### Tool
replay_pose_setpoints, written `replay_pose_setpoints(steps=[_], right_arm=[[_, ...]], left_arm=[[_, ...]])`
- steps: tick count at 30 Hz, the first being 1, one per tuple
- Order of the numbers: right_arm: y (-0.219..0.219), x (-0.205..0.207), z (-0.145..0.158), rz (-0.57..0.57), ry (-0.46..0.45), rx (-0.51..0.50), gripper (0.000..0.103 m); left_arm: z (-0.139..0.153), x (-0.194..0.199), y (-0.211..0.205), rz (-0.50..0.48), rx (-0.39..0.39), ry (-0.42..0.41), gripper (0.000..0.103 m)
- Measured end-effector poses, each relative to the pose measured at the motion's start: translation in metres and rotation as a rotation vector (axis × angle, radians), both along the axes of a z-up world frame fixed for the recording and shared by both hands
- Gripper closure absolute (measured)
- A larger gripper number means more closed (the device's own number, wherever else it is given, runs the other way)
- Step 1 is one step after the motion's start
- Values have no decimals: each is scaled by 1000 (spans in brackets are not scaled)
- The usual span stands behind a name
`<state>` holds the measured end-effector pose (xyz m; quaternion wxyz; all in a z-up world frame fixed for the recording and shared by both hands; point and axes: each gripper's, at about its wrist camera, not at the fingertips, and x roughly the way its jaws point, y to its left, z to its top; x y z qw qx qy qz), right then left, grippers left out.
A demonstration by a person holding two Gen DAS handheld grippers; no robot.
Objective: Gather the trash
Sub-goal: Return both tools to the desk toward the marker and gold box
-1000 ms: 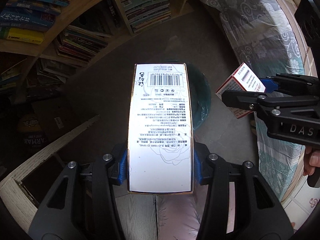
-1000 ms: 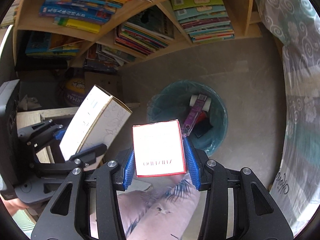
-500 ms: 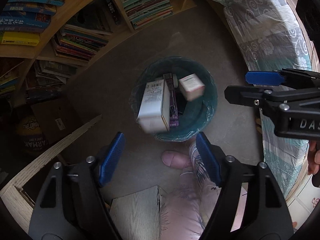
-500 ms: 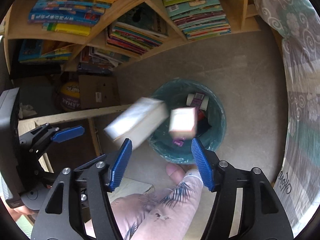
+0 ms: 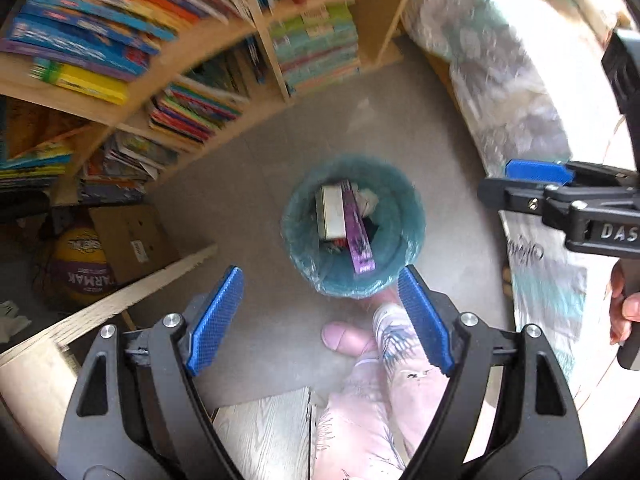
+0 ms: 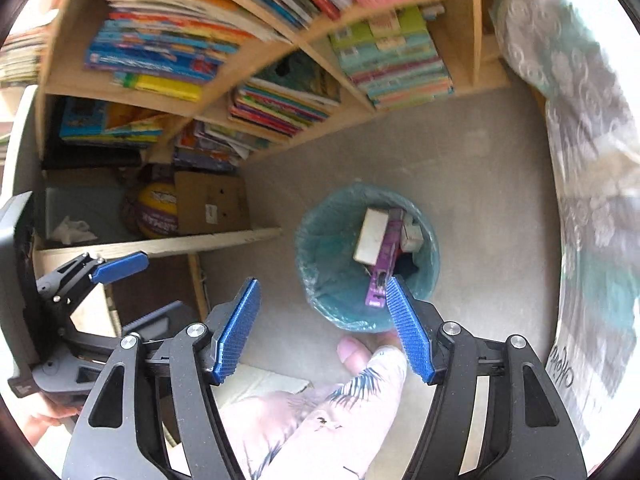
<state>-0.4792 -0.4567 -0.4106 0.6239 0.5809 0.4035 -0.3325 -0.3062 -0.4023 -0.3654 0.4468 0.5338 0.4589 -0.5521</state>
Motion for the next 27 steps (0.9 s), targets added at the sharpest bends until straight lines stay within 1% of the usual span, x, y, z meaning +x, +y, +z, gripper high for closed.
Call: replay_pose_setpoints(steps=[1,3,5,9,11,13,15,18,24,27], right_arm=[[-1,2,11,11,-2,-18,36],[-3,9,35,43,-4,-55,24],[-4,18,63,82,-14,-103,24],[-8,40,118,140,-46,-191,17],[-10,54,144,177,-56,-237,16],[-14,69,167,218,-75,-279,15],[-17,88,186,263,-88,-308,13],[-21,118,209,329,-96,-345,13],[-17,179,254,445,-161,-417,13],[-7,216,272,527,-193,-440,13]], left_arm=[[14,2,0,0,-26,0,26],[39,6,1,6,-76,-12,26],[66,13,3,29,-122,-15,24],[128,34,14,94,-240,-13,13],[159,47,24,129,-306,-30,11],[182,59,33,158,-349,-34,7],[200,74,43,190,-385,-69,7],[216,95,57,238,-417,-121,7],[253,147,96,394,-486,-181,7],[262,176,119,477,-510,-230,7]])
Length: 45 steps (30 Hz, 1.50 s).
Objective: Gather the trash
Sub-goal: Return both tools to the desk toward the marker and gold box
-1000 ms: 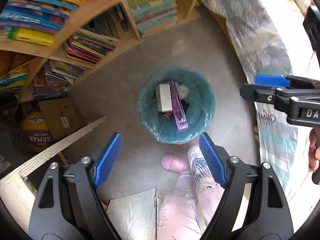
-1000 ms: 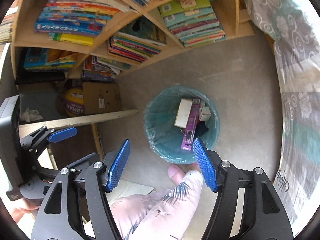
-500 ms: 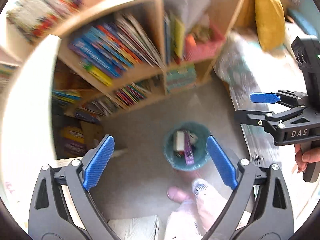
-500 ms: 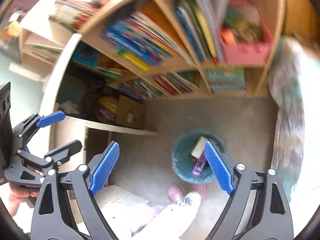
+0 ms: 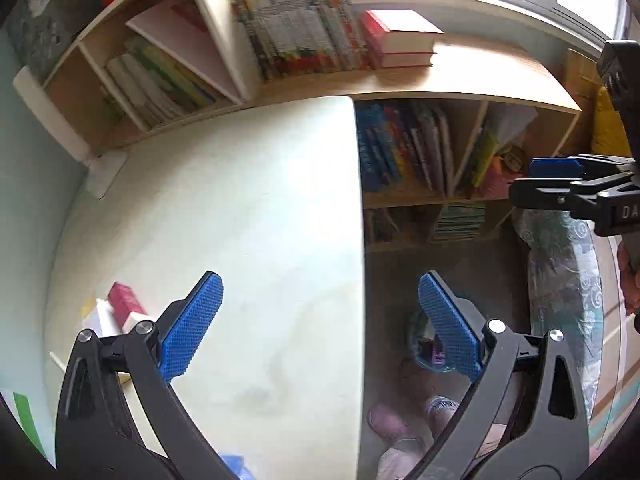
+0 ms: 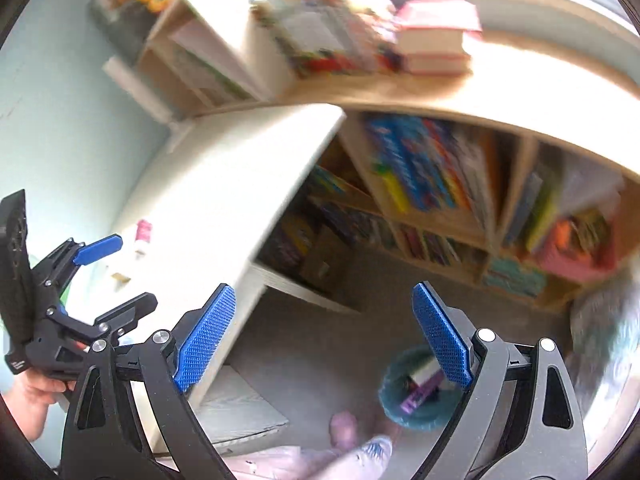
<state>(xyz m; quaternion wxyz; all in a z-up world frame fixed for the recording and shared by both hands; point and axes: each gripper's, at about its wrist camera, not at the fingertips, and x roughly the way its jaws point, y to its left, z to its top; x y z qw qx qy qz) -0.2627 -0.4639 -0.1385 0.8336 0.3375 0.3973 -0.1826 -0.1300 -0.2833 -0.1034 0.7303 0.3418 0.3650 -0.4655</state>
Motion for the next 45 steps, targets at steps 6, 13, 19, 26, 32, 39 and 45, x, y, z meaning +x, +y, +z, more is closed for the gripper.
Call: replay_pose_setpoints(steps=[6,13,19,26,32,39,45], right_arm=[[34,77,23,164,-32,-25,13],[87,161,31,342,-39,-20,13],[135,220,40,465,-42,-29,13],[184,273,38,588,-38,-30,13],[216,311,31,646,-19,-21,13],[234,339,23,656,17,-21,13],[239,353,12,658,62,-17,13]], left_arm=[[13,54,58,178,-44,-15,7],[29,102,135,368,-65,-50,7],[31,139,200,527,-78,-40,7],[26,170,257,644,-74,-46,7],[18,197,291,710,-83,-18,7],[5,221,310,739,-83,24,7],[-2,236,317,760,-92,44,7]])
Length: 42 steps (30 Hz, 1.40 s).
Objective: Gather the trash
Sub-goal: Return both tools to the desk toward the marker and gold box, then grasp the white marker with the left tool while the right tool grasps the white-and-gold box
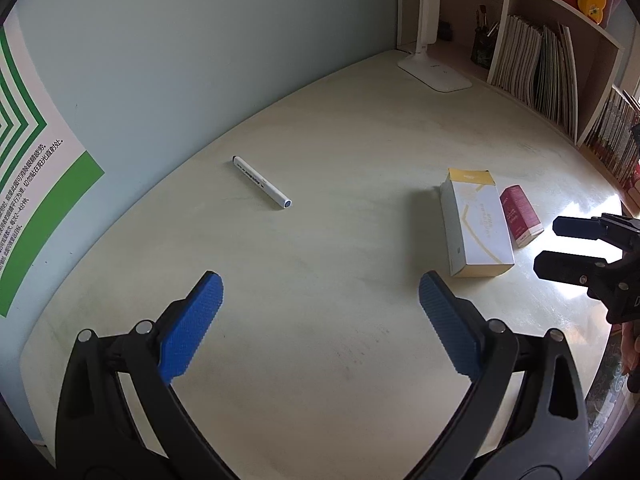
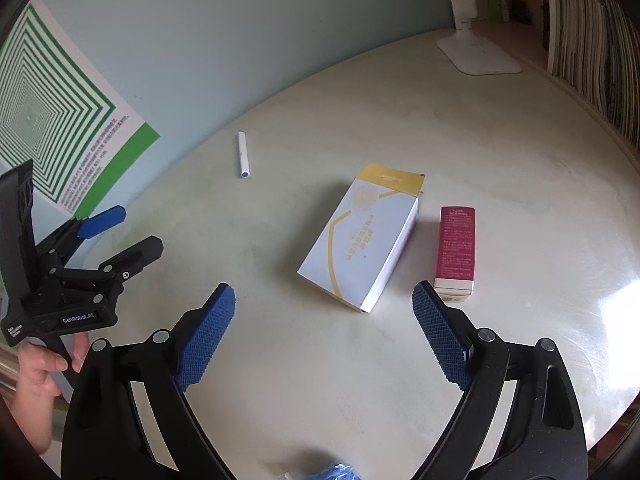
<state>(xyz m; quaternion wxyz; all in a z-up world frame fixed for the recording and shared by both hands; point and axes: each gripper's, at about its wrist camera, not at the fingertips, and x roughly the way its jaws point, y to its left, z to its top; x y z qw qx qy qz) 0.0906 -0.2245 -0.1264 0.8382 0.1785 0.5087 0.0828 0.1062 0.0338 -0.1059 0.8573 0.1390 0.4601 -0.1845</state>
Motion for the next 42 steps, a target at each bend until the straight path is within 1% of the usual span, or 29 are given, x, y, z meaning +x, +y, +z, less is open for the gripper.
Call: replay_pose_setpoints(steps=[6,12,17,20,22,24,28,31,33,38,42], right_arm=[[3,12,-9,-11,27,-3,13],[7,22,-23,-29,60,4,13],[12,35,-37,-40,93,-12,13],[16,46,-45,-49,111,-37,13],[22,52,-49,-47,111,-73,13],[27,58,-53,-46,99,-90,13],[38,69,-58,-17,78,-156,14],[43,78,-61,17,70,-196,21],[43,84,-64,28,73,-198,27],[40,97,-69,39,67,-204,32],[40,107,-70,57,56,-215,34]], left_arm=[[-11,17,1,-1,10,16,7],[-21,36,3,-3,13,31,7],[-32,53,3,0,16,43,7],[-41,65,4,10,19,57,7],[-48,75,5,17,16,68,7],[-54,83,6,27,15,77,7],[-67,102,9,54,9,96,7],[-75,118,10,77,11,99,7],[-79,129,11,91,6,99,7],[-93,154,14,132,4,108,9],[-106,169,16,156,-6,132,16]])
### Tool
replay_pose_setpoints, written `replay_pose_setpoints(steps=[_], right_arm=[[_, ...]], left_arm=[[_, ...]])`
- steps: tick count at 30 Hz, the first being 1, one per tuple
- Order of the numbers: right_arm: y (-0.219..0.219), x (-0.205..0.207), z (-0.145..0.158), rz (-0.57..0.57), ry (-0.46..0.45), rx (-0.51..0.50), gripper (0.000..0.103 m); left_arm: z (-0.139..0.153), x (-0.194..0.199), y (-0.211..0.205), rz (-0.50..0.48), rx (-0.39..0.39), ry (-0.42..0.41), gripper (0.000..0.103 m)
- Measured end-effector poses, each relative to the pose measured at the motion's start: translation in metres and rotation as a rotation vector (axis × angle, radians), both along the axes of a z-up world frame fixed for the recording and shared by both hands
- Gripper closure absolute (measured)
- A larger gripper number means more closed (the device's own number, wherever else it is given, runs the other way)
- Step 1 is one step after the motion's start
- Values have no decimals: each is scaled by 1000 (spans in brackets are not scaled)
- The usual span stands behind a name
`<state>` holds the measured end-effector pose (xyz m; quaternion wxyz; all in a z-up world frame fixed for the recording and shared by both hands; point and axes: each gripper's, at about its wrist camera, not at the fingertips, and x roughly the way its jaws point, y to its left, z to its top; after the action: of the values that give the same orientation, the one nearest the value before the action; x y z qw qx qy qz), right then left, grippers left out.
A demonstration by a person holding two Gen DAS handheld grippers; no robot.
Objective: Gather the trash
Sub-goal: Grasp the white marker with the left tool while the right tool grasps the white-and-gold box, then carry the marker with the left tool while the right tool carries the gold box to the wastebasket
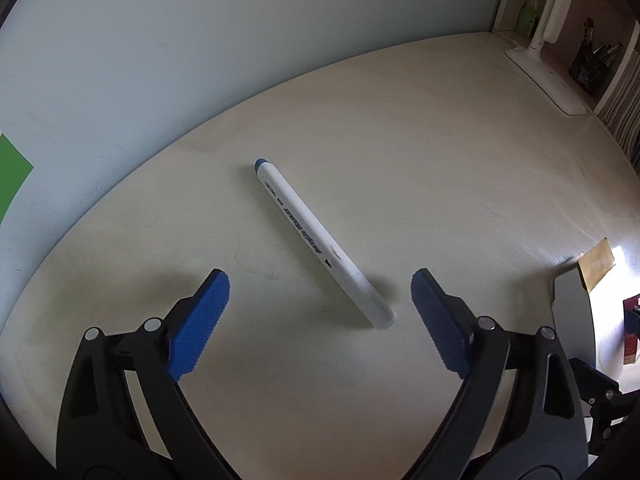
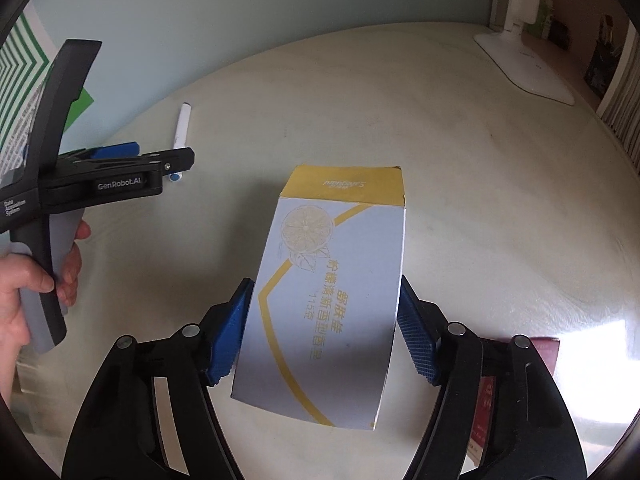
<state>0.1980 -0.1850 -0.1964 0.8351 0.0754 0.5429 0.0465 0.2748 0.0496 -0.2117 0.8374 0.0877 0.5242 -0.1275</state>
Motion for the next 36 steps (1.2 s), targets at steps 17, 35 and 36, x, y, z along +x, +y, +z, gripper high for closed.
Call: replay_pose_setpoints(steps=[17,35,36], right_arm=[[-10,5,-1,3,-19,31,35],[-27,-17,23,-33,-50,47,43],[-28,-19,27,-36,-57,50,43]], left_arm=[[2,21,19,16,-72,19,92],[35,2,-3,-74,-35,-47,92],[38,0,-4,-78,-34,-53,92]])
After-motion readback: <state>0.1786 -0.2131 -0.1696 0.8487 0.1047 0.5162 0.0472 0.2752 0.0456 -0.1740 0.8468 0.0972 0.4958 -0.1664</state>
